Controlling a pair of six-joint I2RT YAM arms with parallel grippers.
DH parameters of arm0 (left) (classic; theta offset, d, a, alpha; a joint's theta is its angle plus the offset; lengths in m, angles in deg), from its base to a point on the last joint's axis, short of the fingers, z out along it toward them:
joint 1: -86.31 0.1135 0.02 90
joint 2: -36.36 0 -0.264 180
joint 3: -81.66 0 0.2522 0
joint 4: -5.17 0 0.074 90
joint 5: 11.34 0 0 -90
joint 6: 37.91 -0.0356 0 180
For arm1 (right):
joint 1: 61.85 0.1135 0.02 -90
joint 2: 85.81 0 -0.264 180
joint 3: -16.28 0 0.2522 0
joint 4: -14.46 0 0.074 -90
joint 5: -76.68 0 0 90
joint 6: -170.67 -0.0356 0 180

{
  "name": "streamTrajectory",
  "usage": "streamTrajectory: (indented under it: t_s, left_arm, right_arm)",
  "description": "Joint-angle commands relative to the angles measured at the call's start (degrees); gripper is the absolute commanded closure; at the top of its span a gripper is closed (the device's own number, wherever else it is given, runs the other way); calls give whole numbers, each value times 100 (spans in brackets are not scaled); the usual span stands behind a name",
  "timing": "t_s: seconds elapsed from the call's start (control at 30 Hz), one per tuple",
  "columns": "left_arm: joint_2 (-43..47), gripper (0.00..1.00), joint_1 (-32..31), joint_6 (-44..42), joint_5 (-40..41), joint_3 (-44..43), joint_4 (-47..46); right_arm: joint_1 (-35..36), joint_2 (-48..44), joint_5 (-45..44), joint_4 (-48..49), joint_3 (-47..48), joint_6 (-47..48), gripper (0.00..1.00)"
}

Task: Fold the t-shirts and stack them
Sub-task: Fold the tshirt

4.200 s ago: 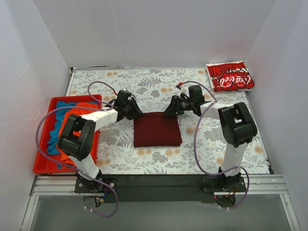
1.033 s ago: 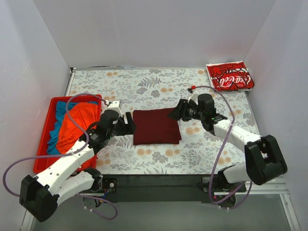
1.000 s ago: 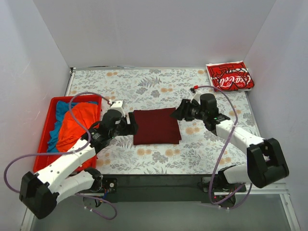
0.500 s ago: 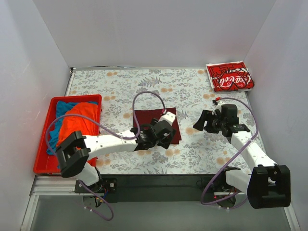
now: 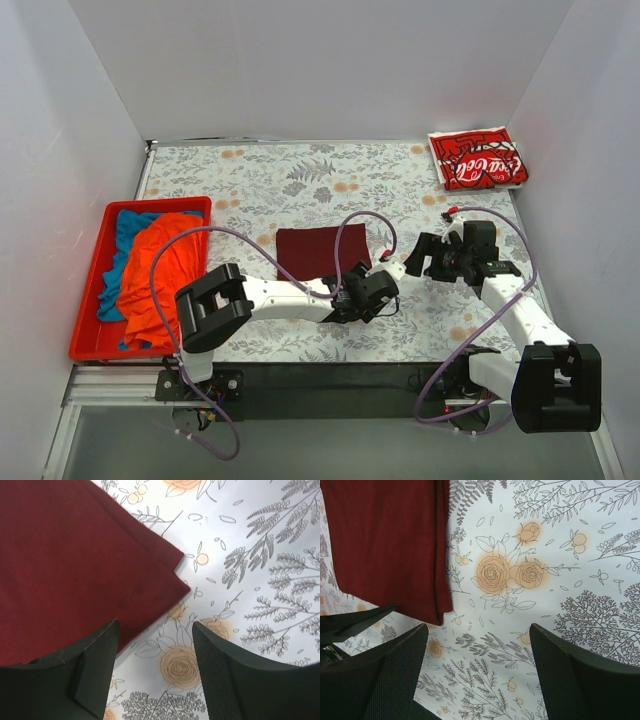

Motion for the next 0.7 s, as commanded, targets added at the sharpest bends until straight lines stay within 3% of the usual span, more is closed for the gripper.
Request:
streamTrajectory:
  t_s: [0.0,0.6,0.67]
  left_arm:
    - [-42,42,-8,-262,264,-294,-215]
    - [-578,53,-8,-402,184,-197,-576]
    - [-604,58,-8,-411,263,-162,-619]
  right_arm:
    - [-32,80,249,101,-122,144,12]
    - [-41,326,908,971,-509,-383,15]
    - [-41,352,961,1050,-570,-436,15]
